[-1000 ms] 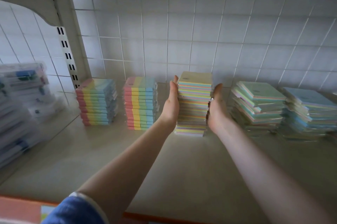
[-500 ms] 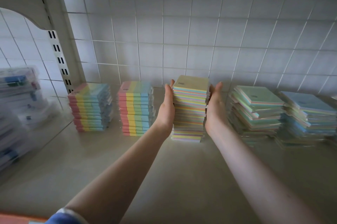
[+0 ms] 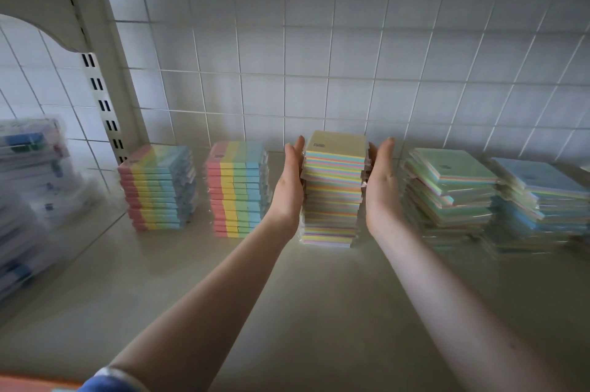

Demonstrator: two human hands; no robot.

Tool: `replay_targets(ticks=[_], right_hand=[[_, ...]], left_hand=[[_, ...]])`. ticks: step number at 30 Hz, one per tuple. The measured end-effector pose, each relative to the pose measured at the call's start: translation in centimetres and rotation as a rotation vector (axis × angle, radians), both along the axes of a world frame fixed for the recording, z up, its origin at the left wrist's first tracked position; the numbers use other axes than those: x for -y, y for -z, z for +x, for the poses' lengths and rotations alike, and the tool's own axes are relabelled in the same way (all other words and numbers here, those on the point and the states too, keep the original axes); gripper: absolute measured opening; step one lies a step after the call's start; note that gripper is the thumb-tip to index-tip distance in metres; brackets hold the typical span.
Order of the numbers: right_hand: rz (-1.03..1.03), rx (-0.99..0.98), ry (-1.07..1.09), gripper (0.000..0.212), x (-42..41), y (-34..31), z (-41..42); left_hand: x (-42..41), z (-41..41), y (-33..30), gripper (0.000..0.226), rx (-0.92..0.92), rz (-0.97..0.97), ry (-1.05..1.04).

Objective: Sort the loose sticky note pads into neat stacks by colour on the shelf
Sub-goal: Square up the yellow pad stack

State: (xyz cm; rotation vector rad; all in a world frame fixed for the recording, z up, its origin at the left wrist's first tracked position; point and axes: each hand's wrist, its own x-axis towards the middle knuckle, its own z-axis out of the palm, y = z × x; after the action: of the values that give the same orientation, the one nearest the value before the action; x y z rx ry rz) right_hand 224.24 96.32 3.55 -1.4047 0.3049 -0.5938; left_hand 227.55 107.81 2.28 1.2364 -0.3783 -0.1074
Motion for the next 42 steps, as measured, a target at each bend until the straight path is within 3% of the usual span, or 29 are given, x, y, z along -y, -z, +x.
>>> replay_targets(ticks=[2, 7, 12, 18, 22, 25, 27, 30, 39, 42], right_hand=[[-0.065, 0.016, 0.067, 0.082, -0.3, 0.0, 0.1], [-0.252, 0.009, 0.235, 0.079, -0.5, -0.4, 0.5], [-0.348, -0.035, 0.278, 0.062, -0.1, -1.0, 0.4], [-0.405, -0.033, 0.278, 0.058, 0.1, -1.3, 0.3], [-0.114, 0.033, 0.188, 0.058, 0.5, -0.5, 0.7], [0.113, 0.018, 0.154, 0.071, 1.2, 1.1, 0.7], [0.230, -0.041, 0.132, 0.068, 1.8, 3.1, 0.7], [0.417, -0.119, -0.020, 0.068, 1.7, 5.3, 0.7], [0.320, -0.216, -0.047, 0.055, 0.0, 6.2, 0.5], [0.315, -0.243, -0.077, 0.088, -0.4, 6.3, 0.7]], left_hand=[[0.1, 0.1, 0.0, 0.054, 0.014, 0.013, -0.005], [0.0, 0.4, 0.2, 0.056, 0.043, 0.050, -0.006], [-0.3, 0.5, 0.4, 0.067, 0.081, 0.072, -0.004], [-0.4, 0.5, 0.4, 0.074, 0.109, 0.100, -0.029], [-0.3, 0.4, 1.0, 0.081, 0.072, 0.054, -0.094], [-0.7, 1.0, 2.6, 0.094, -0.053, 0.014, -0.120], [-0.8, 1.3, 4.2, 0.100, -0.165, -0.007, -0.073], [-0.5, 1.1, 5.3, 0.074, -0.299, -0.040, -0.037], [-0.2, 0.0, 5.2, 0.070, -0.313, -0.035, 0.118], [-0.7, 0.2, 5.3, 0.072, -0.228, 0.043, 0.152]])
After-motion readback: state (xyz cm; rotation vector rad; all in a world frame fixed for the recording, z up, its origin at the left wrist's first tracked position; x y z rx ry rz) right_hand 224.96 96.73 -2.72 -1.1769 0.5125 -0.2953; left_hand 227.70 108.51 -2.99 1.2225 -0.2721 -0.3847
